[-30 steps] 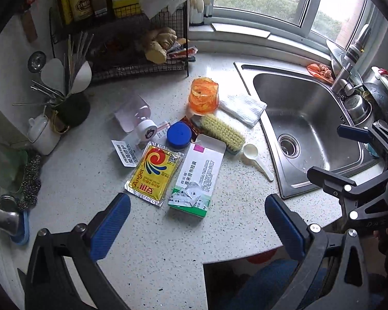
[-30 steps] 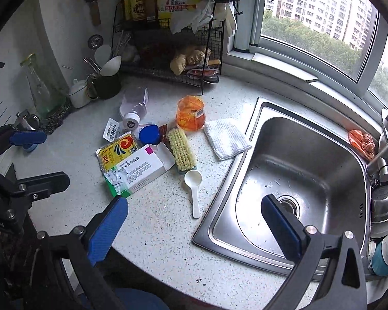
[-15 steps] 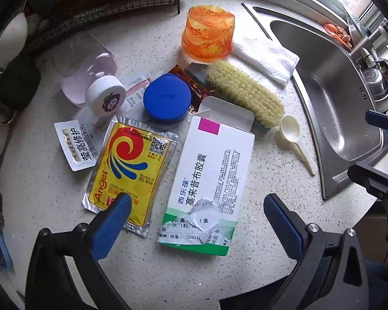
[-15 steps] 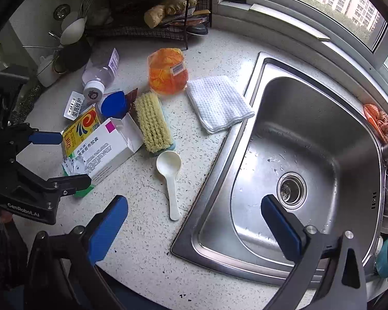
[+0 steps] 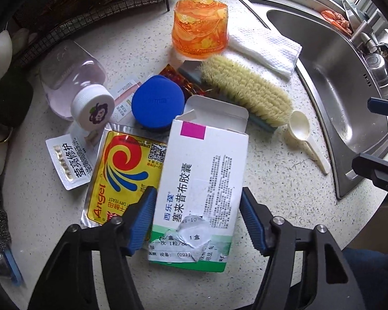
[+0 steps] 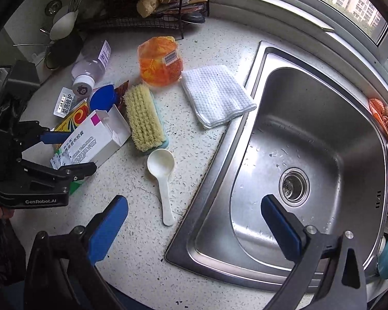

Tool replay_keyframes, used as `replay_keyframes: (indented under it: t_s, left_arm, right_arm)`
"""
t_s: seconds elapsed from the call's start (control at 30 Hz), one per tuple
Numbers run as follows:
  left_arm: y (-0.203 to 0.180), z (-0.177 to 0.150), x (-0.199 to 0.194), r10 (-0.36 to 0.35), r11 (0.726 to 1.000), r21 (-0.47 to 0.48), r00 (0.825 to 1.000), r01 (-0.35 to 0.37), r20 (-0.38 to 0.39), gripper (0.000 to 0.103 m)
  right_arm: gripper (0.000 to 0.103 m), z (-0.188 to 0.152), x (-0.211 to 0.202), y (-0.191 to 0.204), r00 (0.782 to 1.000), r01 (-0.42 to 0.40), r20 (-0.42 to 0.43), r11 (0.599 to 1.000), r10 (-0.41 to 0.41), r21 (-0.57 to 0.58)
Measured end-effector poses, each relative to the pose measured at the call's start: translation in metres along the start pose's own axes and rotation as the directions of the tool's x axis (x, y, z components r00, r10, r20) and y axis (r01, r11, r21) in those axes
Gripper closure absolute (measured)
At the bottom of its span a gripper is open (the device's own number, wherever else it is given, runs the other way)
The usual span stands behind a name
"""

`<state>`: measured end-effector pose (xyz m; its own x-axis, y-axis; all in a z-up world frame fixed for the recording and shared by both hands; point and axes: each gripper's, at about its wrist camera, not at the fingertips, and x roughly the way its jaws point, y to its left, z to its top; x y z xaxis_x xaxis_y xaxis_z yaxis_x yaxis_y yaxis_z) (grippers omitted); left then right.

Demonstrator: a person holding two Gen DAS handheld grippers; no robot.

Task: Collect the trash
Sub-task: 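Grasp the white medicine box with the left gripper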

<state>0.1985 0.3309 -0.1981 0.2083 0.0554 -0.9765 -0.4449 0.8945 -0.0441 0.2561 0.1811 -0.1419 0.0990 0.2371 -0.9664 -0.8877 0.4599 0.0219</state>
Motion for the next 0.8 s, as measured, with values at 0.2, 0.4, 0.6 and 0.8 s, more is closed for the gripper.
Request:
replay_keyframes:
  t_s: [0.2,0.4,0.6,0.8]
  left_arm:
    - [-0.003,-0.009,-0.01,-0.01,1.0,-0.024,1.0,0.01,0.008,0.043]
    - [0.01,-0.023,-0.051,-0.05,0.996,-0.073,0.997,0.054,0.06,0.043]
    - [0.029,-0.032,-0.081,-0.063,0.991,-0.115,0.994,0.073,0.088,0.043]
    - [0.036,-0.035,-0.086,-0.089,0.985,-0.137,0.992,0.101,0.09,0.043]
  right_arm:
    - [0.0,0.001,0.008,0.006,0.999,-0.038,-0.008,0.999,0.038,-0.009]
    - [0.0,0.009,0.026,0.013,0.996,-0.086,-0.023,0.996,0.085,-0.025]
    - [0.024,0.015,0.045,0.022,0.993,-0.105,-0.055,0.992,0.101,-0.067]
    - [0.048,0.019,0.057,0.025,0.993,-0.103,-0.062,0.991,0.097,-0.09]
